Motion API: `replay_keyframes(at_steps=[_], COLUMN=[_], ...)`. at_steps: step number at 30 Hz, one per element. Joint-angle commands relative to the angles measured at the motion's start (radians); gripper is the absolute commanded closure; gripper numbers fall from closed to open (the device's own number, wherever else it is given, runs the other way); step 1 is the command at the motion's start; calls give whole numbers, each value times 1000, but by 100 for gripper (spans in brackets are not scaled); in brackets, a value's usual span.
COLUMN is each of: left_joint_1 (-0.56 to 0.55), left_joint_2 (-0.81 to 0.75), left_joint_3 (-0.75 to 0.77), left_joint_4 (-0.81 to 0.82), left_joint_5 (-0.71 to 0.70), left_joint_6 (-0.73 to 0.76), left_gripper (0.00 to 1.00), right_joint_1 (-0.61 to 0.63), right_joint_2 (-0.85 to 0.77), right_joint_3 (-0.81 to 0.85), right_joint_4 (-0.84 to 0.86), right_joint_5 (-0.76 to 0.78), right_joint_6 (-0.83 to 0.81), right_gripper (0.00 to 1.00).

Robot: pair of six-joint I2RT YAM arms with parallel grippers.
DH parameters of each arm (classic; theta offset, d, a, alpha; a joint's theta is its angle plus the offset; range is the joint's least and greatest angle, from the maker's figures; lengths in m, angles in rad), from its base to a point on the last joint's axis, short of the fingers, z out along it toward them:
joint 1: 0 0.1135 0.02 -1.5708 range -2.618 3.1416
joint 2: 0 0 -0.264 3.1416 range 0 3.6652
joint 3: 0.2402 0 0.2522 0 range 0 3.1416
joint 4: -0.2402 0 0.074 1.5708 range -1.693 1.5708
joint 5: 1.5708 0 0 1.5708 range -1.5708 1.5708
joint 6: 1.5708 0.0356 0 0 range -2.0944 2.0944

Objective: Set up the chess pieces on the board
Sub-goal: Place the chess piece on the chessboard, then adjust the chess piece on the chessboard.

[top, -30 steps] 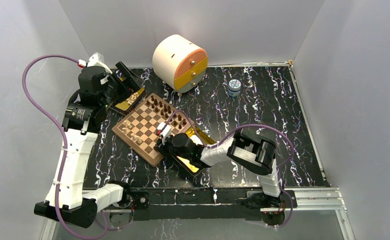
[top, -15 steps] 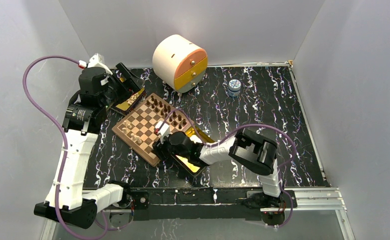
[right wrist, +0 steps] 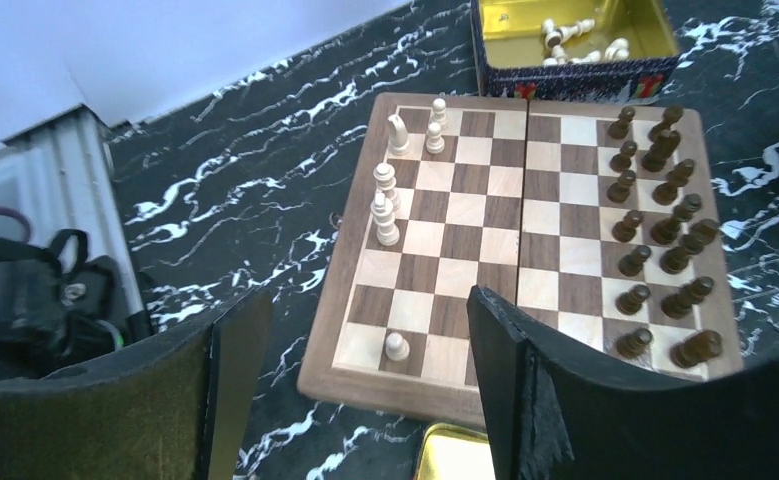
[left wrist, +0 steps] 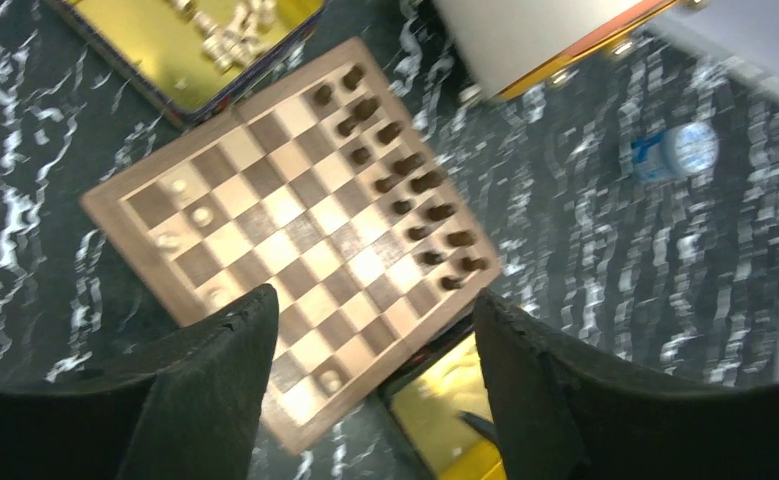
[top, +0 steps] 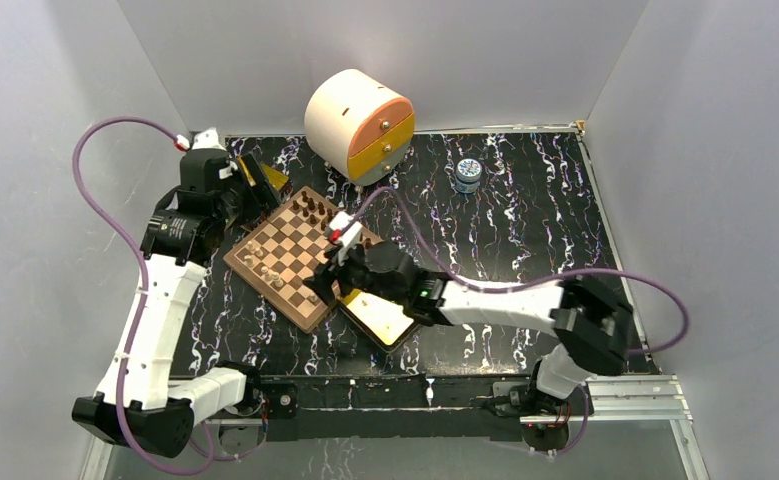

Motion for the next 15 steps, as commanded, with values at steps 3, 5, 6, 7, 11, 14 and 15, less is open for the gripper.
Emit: replay_keyframes(at_steps=[3,5,6,7,11,14,15], left_joint_1=[4,4,4,4,2,2,3], left_joint_2=[44,79,100,124,215,272,289], left_joint_3=[-103,-143,-162,-173,-186,-180,-179], left_joint_4=[-72,-61,-56,-53,-48,-47,-46], left_joint_5=[-47,-8,11,27,48,26,22], left_joint_6=[128,145,150,162,196,217,224], left_gripper=[48,55,58,61,72,80,85], right_joint_1=[1,1,1,1,0,1,0], right_joint_2=[-306,-385,-422,-451,-548,-607,-631], right_joint_3=[-161,-209,-228,-248,-277,-294,-305], right_joint_4=[-72,-101,-122,-146,-249,-316,-325], right_joint_5=[17,28,33,39,73,98,105], right_joint_6=[49,62,66,72,100,122,128], right_gripper=[11,3,2,1,1,1,1])
